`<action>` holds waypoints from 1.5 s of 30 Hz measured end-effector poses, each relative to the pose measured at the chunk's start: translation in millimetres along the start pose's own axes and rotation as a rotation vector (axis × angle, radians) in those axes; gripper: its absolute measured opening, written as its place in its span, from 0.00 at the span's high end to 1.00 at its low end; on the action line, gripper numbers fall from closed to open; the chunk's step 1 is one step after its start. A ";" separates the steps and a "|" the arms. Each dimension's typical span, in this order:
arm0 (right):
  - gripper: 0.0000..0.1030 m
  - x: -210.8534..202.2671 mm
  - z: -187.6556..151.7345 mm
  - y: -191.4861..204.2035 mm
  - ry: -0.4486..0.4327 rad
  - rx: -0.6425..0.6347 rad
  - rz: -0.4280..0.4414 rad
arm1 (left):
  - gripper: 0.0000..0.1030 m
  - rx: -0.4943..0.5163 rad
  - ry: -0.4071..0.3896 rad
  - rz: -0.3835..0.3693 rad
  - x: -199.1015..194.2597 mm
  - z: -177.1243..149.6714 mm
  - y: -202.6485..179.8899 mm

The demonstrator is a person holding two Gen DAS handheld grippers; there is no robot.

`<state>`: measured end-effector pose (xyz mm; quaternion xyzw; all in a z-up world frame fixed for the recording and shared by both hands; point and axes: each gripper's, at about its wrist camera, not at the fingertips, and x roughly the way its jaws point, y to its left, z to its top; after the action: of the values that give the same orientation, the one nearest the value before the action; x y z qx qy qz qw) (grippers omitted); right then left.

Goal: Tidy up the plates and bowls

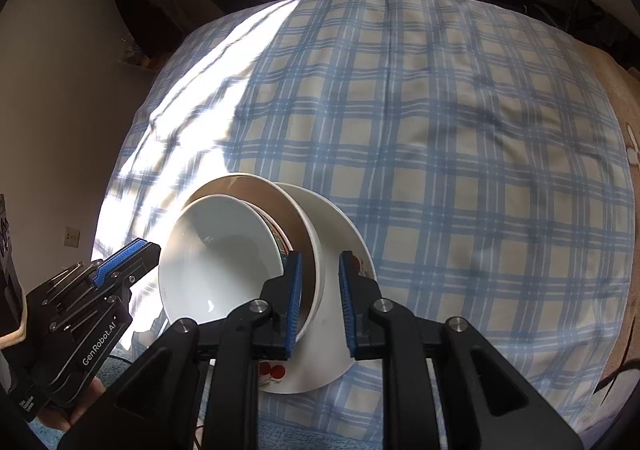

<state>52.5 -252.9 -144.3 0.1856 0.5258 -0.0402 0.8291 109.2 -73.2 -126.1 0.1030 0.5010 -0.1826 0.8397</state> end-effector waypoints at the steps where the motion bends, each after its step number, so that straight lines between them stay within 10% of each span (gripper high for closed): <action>1: 0.71 -4.2 -1.8 1.6 -0.017 -0.015 -0.001 | 0.84 0.004 -0.010 0.018 -3.8 -1.6 -0.1; 8: 0.37 -44.3 -16.8 10.3 -0.145 -0.072 0.035 | 0.73 0.001 -0.049 0.042 -30.8 -17.2 6.1; 17: 0.09 -102.8 -46.0 17.0 -0.334 -0.115 0.082 | 0.13 0.027 -0.278 0.093 -96.7 -42.8 8.3; 32: 0.00 -138.2 -92.5 19.6 -0.585 -0.152 0.005 | 0.08 0.017 -0.521 0.246 -151.7 -87.0 8.4; 45: 0.00 -130.0 -98.5 17.5 -0.610 -0.152 -0.060 | 0.08 0.019 -0.534 0.264 -143.5 -96.1 10.6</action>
<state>-85.1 -218.9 -61.6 0.0867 0.2594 -0.0792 0.9586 -25.6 -0.2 -46.0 0.1235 0.2427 -0.0970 0.9573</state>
